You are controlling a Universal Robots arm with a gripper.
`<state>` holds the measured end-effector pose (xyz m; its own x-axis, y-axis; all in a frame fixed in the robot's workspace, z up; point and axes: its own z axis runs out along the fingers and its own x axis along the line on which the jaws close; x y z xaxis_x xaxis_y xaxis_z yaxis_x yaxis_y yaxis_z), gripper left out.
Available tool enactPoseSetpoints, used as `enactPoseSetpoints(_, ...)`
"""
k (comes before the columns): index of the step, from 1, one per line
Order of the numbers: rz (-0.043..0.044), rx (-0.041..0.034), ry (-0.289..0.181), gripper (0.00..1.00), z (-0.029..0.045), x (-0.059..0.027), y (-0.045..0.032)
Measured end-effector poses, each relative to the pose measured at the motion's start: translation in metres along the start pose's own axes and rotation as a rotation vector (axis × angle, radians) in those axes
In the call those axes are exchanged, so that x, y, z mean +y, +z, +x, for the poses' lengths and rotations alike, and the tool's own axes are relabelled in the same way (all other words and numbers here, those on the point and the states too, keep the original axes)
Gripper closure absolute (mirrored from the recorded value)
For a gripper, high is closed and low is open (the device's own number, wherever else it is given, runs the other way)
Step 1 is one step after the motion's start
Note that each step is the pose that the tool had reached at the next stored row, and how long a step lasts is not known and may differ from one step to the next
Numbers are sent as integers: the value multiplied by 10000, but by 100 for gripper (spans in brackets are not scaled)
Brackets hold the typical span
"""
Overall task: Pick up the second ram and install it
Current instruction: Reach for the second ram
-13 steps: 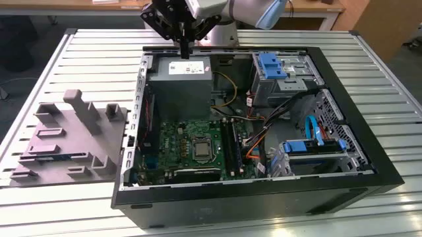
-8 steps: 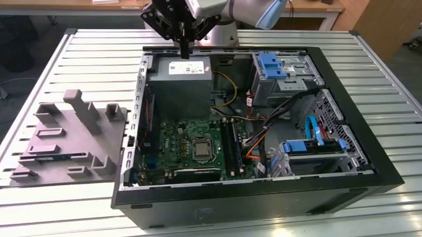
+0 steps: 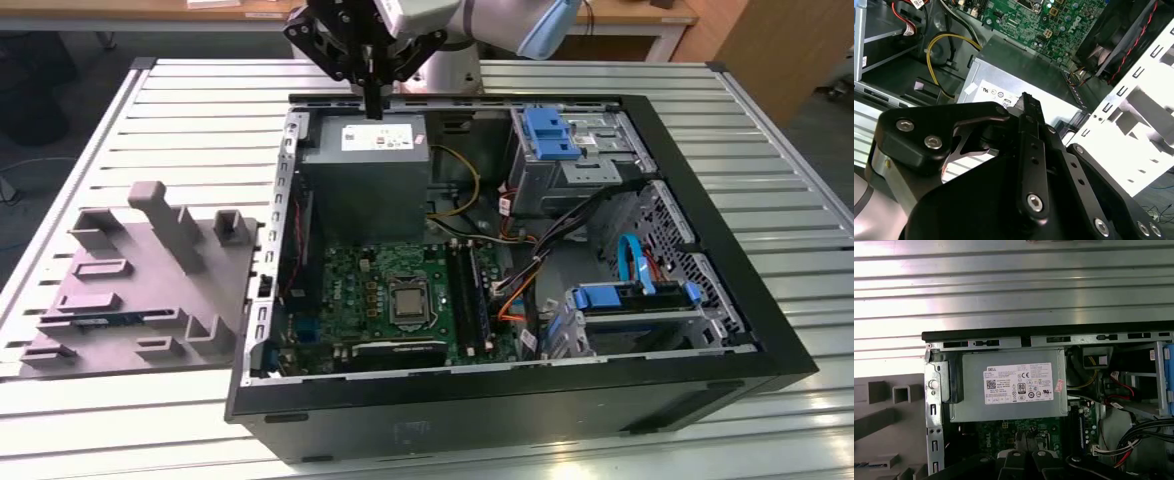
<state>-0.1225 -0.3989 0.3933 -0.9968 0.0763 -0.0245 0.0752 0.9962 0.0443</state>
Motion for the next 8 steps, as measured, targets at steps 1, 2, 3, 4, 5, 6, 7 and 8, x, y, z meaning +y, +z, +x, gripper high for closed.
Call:
enactPoseSetpoints(1, 0, -1, 0, 89, 8, -1, 0)
enactPoseSetpoints(2, -1, -3, -1, 89, 20, -2, 0)
enactPoseSetpoints(3, -1, -7, -1, 89, 35, -3, 0)
enactPoseSetpoints(4, -1, -10, -2, 89, 51, -4, 0)
enactPoseSetpoints(5, -2, -14, -2, 89, 68, -6, 0)
enactPoseSetpoints(6, -2, -18, -2, 89, 87, -7, 0)
enactPoseSetpoints(7, -3, -23, -1, 89, 108, -9, 0)
enactPoseSetpoints(8, -3, -29, -1, 89, 131, -10, 0)
